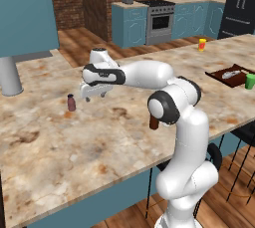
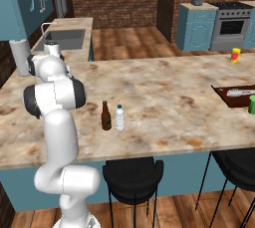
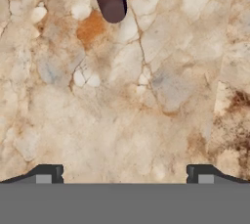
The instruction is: Place the drinks on the dining counter in a tight cluster.
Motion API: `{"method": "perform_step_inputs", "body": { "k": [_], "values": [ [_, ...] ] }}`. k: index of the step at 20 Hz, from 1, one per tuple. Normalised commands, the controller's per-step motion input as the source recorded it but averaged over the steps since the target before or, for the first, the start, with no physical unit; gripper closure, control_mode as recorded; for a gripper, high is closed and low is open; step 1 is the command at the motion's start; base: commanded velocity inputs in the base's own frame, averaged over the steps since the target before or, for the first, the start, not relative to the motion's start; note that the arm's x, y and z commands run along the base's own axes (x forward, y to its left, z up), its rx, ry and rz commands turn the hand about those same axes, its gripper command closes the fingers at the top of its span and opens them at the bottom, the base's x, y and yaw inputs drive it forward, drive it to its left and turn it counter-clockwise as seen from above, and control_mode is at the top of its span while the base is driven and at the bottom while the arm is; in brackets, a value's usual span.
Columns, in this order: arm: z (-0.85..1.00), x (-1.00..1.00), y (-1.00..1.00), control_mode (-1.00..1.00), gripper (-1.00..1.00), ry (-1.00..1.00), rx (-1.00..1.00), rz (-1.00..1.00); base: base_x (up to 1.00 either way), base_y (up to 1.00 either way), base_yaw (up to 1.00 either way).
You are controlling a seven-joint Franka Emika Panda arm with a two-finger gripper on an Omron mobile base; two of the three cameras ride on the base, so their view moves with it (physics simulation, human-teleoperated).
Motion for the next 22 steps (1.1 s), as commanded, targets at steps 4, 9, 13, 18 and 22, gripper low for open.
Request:
{"method": "perform_step_inputs", "body": {
  "k": [4,9,13,18,22],
  "values": [
    [0.00,0.28,0.17,-1.00,-1.00,-0.04,0.13,0.00,0.00,0.00,0.00],
    [0.00,0.30,0.19,-1.00,-1.00,-0.13,0.10,0.00,0.00,0.00,0.00],
    [0.00,0.05,0.41,-1.00,-1.00,-0.16,0.07,0.00,0.00,0.00,0.00],
    [-0.02,0.00,0.48,-1.00,-1.00,-0.12,0.01,0.00,0.00,0.00,0.00],
    [-0.02,0.00,0.22,-1.00,-1.00,-0.05,0.00,0.00,0.00,0.00,0.00]
  ]
}}
